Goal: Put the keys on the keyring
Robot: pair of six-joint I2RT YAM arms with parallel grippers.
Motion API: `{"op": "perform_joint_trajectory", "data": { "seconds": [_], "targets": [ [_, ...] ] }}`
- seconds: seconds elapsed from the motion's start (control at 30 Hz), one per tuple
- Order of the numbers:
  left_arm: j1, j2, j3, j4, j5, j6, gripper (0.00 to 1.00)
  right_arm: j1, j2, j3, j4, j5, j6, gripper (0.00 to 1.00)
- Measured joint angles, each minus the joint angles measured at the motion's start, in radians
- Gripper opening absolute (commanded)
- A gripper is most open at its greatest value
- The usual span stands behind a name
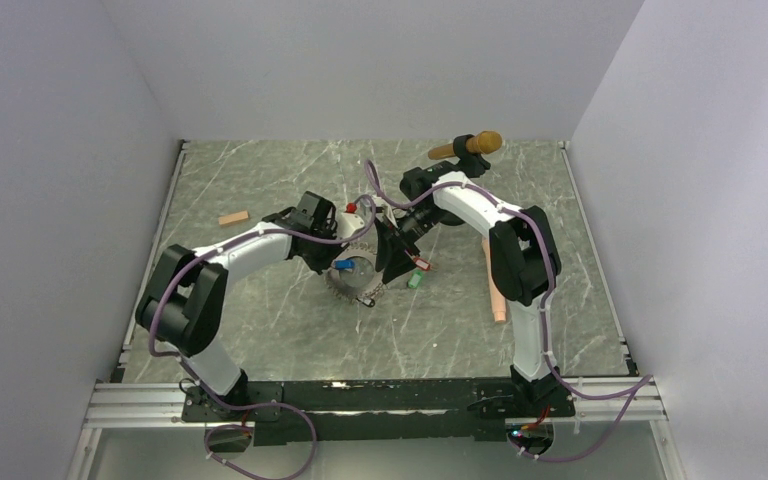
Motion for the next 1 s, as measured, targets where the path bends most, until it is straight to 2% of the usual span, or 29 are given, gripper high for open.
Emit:
{"op": "perform_joint_trajectory", "data": {
  "seconds": [0.27,0.47,0.57,0.63,1.0],
  "targets": [
    [0.055,-0.116,-0.033,-0.009,0.13,0.022,0.0,-0.002,-0.013,-0.039,0.069,-0.006,0.002,0.56],
    [0.091,-0.136,-0.041,-0.01,0.182,0.02,0.01,-0.002,-0.027,-0.066,0.106,-0.008,0.003,0.56],
    [0.092,-0.135,-0.042,-0.011,0.183,0.012,0.21,-0.001,-0.027,-0.066,0.106,-0.008,0.002,0.56],
    [0.092,-0.129,-0.042,-0.011,0.182,0.006,0.27,-0.001,-0.027,-0.066,0.107,-0.008,0.002,0.56],
    [0.067,-0.025,-0.042,-0.009,0.137,-0.061,0.38,-0.002,-0.042,-0.087,0.149,0.002,0.012,0.56]
  ]
}}
